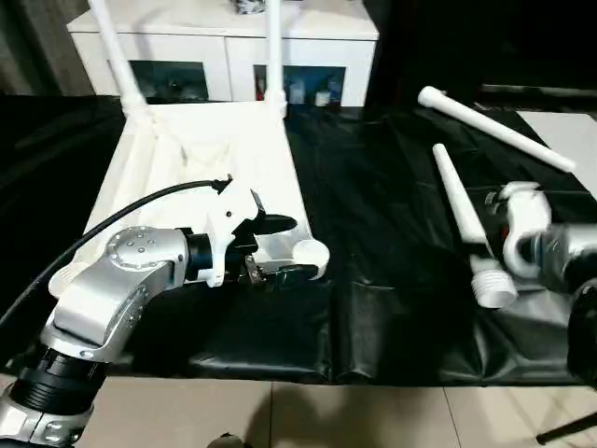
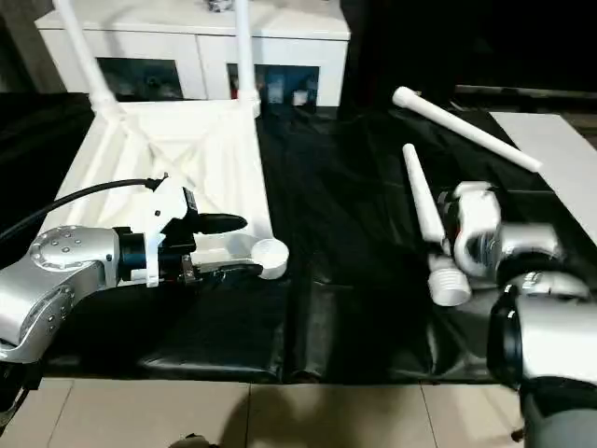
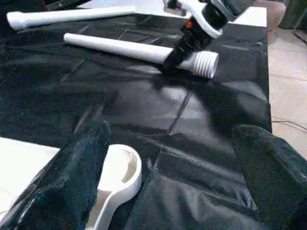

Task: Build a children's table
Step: Pick table leg

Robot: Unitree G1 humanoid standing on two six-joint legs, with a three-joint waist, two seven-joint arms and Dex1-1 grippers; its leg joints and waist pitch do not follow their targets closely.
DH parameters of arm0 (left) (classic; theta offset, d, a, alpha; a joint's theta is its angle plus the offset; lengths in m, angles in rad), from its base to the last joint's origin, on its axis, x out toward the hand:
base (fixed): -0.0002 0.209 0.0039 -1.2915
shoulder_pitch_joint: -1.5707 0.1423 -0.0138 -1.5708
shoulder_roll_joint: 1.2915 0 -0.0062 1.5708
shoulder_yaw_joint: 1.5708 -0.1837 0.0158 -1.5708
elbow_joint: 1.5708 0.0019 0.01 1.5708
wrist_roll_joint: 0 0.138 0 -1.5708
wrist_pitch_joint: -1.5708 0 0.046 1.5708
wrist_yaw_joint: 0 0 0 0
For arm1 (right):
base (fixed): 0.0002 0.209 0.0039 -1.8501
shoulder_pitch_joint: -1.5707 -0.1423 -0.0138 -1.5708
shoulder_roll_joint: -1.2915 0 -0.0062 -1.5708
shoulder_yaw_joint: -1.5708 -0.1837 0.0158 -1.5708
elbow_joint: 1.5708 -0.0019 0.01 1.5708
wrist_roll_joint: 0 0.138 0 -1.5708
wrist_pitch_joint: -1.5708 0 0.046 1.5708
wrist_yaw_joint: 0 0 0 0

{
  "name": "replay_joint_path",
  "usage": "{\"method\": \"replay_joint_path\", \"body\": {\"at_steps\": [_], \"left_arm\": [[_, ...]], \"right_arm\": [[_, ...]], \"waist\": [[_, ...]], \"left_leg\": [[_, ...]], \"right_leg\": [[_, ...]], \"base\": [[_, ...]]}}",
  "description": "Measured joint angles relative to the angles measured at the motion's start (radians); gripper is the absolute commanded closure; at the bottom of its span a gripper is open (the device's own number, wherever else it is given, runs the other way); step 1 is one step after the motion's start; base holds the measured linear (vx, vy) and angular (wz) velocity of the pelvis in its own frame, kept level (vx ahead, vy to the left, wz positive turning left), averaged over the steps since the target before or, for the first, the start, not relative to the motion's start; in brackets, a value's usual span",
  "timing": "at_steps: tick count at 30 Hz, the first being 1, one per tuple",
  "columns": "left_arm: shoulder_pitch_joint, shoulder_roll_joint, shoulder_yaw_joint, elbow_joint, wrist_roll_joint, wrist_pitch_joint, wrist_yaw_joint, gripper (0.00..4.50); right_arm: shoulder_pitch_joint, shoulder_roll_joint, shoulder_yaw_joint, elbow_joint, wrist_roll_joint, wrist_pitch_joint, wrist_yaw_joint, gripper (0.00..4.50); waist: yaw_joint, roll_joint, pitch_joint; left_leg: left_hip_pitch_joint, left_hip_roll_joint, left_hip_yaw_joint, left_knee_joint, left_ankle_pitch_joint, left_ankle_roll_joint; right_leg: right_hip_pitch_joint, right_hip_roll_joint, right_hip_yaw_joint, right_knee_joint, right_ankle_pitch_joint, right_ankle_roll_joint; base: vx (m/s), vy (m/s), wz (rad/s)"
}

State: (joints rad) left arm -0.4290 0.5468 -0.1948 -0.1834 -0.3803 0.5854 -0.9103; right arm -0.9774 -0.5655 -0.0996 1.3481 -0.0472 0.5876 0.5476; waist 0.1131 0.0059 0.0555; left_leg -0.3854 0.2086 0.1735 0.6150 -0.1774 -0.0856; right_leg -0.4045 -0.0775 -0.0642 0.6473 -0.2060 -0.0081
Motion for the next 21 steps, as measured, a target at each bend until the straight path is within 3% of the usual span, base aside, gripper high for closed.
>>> {"method": "replay_joint_path", "body": {"at_steps": [6,16,21], "left_arm": [[0.0,0.004,0.0,0.0,0.005,0.0,0.0,0.0],[-0.015,-0.004,0.005,0.014,0.038,-0.033,0.038,0.0],[-0.021,-0.048,0.052,0.054,0.054,-0.058,0.113,0.0]], "right_arm": [[0.0,0.0,0.006,-0.001,-0.003,0.037,0.004,1.33],[0.0,0.007,-0.039,-0.001,0.034,0.042,-0.048,2.12],[0.0,0.01,-0.074,-0.001,0.055,0.042,-0.082,2.45]], "waist": [[0.0,-0.003,-0.001],[0.0,-0.002,-0.001],[0.0,0.0,-0.001]], "left_leg": [[0.001,0.0,0.0,0.001,0.0,0.0],[0.001,0.0,0.0,0.001,0.0,0.0],[0.001,0.0,-0.001,0.001,0.0,0.0]], "right_leg": [[0.001,0.0,0.0,0.0,0.0,0.0],[0.001,0.0,0.0,0.0,0.0,0.0],[0.001,0.0,0.0,0.0,0.0,0.0]], "base": [[0.0,0.0,0.0],[0.0,0.0,0.0],[0.0,0.0,0.0]]}}
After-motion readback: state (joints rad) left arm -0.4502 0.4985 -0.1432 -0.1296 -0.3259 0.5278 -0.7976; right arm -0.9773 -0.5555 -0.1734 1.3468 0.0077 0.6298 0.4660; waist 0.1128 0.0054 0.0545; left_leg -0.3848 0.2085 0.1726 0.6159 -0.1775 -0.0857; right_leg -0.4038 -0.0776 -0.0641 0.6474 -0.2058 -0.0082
